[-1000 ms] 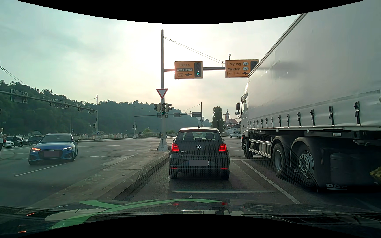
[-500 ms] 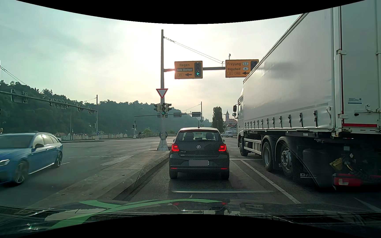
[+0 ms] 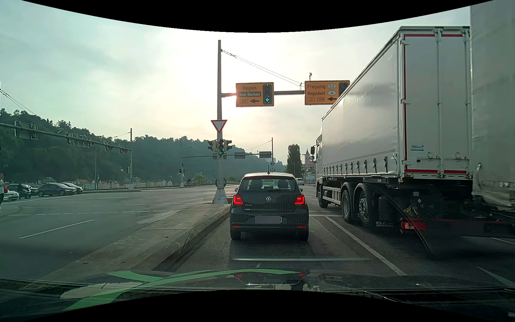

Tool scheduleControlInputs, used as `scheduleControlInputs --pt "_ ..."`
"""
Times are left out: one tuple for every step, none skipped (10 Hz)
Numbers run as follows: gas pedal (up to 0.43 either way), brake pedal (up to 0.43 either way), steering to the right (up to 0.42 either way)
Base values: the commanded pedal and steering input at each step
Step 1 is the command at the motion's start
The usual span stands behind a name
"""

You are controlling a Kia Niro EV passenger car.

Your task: Follow the waypoints while adhering to traffic rules and regulations

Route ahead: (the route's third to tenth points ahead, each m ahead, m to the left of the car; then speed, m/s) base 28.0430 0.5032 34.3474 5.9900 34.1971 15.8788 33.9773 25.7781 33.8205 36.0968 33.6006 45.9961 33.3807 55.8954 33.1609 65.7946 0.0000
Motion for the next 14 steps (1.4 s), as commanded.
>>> scheduleControlInputs --pt "0.0 0.213 -0.002" --pt "0.0 0.043 -0.004" --pt "0.0 0.0 -0.004" --pt "0.0 0.0 -0.004" --pt "0.0 0.0 -0.005" --pt "0.0 0.0 -0.007" --pt "0.0 0.0 -0.009" --pt "0.0 0.0 -0.009" --pt "0.008 0.0 -0.01" --pt "0.098 0.0 -0.011" --pt "0.177 0.0 -0.011" --pt "0.189 0.0 -0.012" --pt "0.228 0.0 -0.015" --pt "0.268 0.0 -0.016"
